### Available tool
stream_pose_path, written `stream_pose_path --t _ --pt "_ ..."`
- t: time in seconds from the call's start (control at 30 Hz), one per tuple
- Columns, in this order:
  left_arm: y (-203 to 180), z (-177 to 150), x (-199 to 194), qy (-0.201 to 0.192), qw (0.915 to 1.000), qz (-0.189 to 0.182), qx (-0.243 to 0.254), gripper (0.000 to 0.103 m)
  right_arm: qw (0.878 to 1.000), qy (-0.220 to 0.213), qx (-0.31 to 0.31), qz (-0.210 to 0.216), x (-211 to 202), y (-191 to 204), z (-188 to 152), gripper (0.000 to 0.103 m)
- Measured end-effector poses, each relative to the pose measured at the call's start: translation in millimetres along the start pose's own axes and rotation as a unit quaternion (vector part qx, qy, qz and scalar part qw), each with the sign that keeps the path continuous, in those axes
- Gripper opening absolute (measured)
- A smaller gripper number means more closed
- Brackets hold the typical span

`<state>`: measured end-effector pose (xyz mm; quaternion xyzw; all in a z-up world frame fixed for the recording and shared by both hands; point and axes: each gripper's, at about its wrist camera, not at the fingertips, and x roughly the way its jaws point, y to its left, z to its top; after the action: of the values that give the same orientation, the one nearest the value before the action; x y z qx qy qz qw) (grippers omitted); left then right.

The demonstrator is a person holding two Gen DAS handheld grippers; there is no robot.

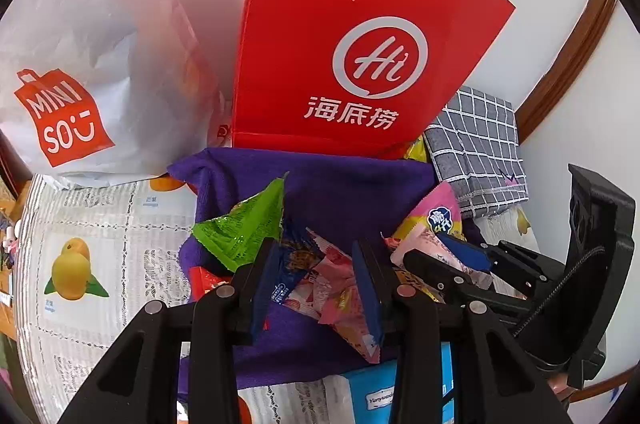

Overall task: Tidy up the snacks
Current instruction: 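Open the right tool to drop the pink candy while the left tool releases the green bag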

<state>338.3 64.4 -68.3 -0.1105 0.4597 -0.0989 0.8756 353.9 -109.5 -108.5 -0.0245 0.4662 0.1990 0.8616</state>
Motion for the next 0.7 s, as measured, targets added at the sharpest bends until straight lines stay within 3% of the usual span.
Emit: stream_pose_path --t 0.23,0.37,0.6,0.7 --pt "-3 0 -1 -0.001 1.0 -0.001 0.004 0.036 1.0 -0.008 -0.003 -0.008 -8 0 2 0.039" --pt "-4 0 0 0.0 1.0 0.0 0.004 0.036 1.0 -0.021 -0.009 -0.016 -16 1 2 0.057" --pt "-8 -2 4 0.007 0.9999 0.0 0.01 0.037 0.998 -0.049 -0.01 -0.023 -34 1 5 0.068" --pt "-8 -2 5 0.009 0.9999 0.001 0.01 0.037 0.999 -0.04 -0.01 -0.031 -32 0 6 0.069"
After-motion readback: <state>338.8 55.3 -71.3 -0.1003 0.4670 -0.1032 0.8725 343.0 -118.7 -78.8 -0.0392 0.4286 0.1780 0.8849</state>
